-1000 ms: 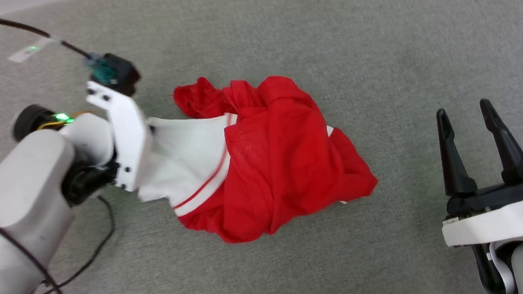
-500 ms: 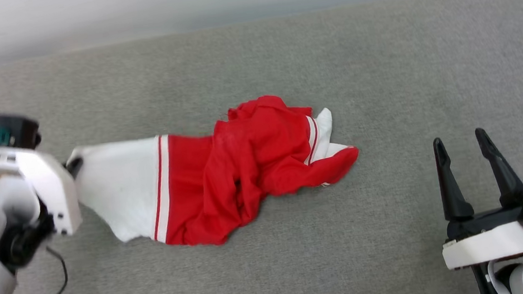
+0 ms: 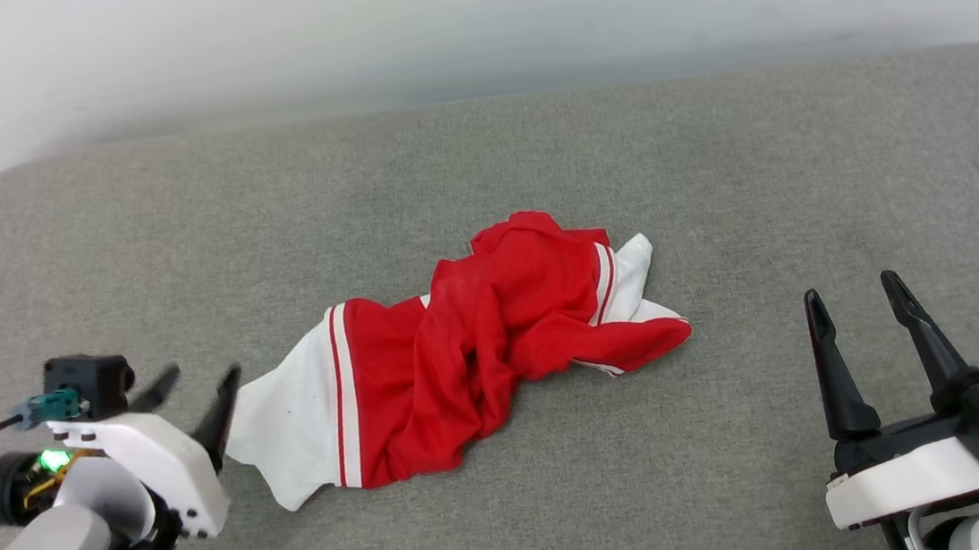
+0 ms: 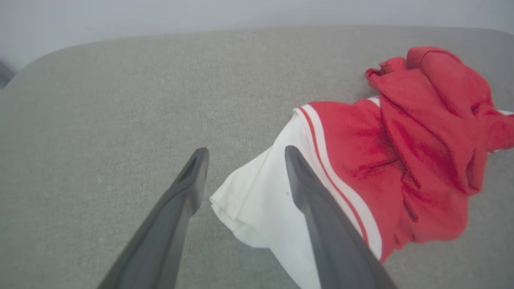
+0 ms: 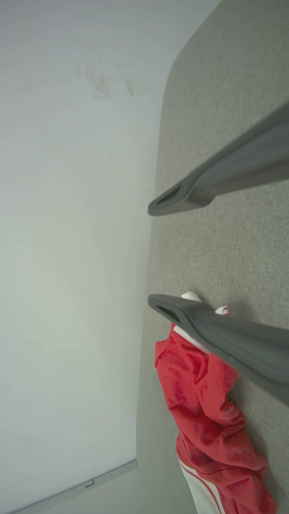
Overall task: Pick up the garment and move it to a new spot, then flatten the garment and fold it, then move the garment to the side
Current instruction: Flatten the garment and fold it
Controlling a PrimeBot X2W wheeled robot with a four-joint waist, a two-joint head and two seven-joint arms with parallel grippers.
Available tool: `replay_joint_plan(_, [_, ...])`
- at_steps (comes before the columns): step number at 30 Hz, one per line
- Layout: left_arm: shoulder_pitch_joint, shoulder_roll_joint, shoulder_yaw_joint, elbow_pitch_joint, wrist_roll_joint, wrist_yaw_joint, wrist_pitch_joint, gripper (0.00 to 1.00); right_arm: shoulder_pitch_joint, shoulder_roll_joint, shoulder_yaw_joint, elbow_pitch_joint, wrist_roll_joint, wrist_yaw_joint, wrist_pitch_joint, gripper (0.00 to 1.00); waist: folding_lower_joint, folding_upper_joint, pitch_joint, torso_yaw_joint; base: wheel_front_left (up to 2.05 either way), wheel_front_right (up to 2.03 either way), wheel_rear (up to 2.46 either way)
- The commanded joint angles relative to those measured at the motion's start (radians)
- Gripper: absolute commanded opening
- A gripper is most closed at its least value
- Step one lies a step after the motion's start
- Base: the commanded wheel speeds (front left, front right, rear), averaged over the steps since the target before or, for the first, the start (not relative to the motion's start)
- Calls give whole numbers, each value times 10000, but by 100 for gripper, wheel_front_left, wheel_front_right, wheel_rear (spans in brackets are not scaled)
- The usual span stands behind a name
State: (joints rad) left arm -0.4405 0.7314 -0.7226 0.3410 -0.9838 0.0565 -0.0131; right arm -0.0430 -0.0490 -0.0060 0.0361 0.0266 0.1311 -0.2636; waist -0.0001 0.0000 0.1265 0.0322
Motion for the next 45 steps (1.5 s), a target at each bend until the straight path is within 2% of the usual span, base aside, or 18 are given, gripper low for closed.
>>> replay_joint_plan(1, [-12, -101, 121, -115, 154, 108, -440, 100, 66, -24, 10, 27, 21, -7, -16, 100, 1, 0, -95, 38, 0, 0, 0])
replay_joint_plan(4, [179, -243, 331, -500, 635, 314, -1820, 100, 149, -24, 23, 43, 19, -7, -16, 100, 1, 0, -265, 34, 0, 0, 0])
replay_joint_plan(6, [431, -359, 452, -831, 986, 452, -2286, 100, 209, -24, 33, 46, 32, -7, -16, 100, 1, 0, -346, 16, 0, 0, 0])
replay_joint_plan(9, [938, -652, 886, -1433, 1523, 801, -2512, 100, 260, -24, 38, 25, 54, -7, -16, 100, 1, 0, -428, -11, 0, 0, 0])
replay_joint_plan(13, [2062, -1553, 2143, -2659, 2487, 1076, -2529, 100, 373, -24, 36, -11, 40, -7, -16, 100, 1, 0, -475, -50, 0, 0, 0])
replay_joint_plan(17, [2991, -2291, 2973, -3408, 3309, 831, -2521, 100, 376, -24, 40, -34, 26, -7, -16, 100, 1, 0, -487, -167, 0, 0, 0])
replay_joint_plan(20, [3294, -2554, 3223, -3546, 3719, 524, -2521, 100, 290, -24, 65, -73, 34, -7, -16, 100, 1, 0, -390, -314, 0, 0, 0])
replay_joint_plan(26, [2562, -2458, 3088, -3370, 4031, -44, -2338, 100, 116, -22, 23, -148, 89, -7, -16, 100, 1, 0, 71, -666, 0, 0, 0])
replay_joint_plan(30, [1367, -2301, 2752, -3265, 4045, -567, -1373, 100, -53, -22, 8, -228, 113, -7, -16, 100, 1, 0, 541, -882, 0, 0, 0])
replay_joint_plan(35, [-811, -2283, 2226, -2753, 3539, -1376, 806, 100, -325, -24, 32, -330, 159, -7, -16, 100, 1, 0, 1249, -1183, 0, 0, 0])
replay_joint_plan(37, [-1736, -2349, 2139, -2328, 3105, -1538, 1840, 100, -472, -22, 77, -366, 202, -7, -16, 100, 1, 0, 1556, -1365, 0, 0, 0])
replay_joint_plan(40, [-3168, -2084, 1562, -1679, 3069, -1712, 3570, 100, -655, -24, 103, -414, 292, -7, -16, 100, 1, 0, 2016, -1680, 0, 0, 0])
replay_joint_plan(45, [-4897, -2074, 973, -667, 1838, -1840, 6460, 100, -840, -21, 103, -416, 480, -7, -16, 100, 1, 0, 2667, -2131, 0, 0, 0])
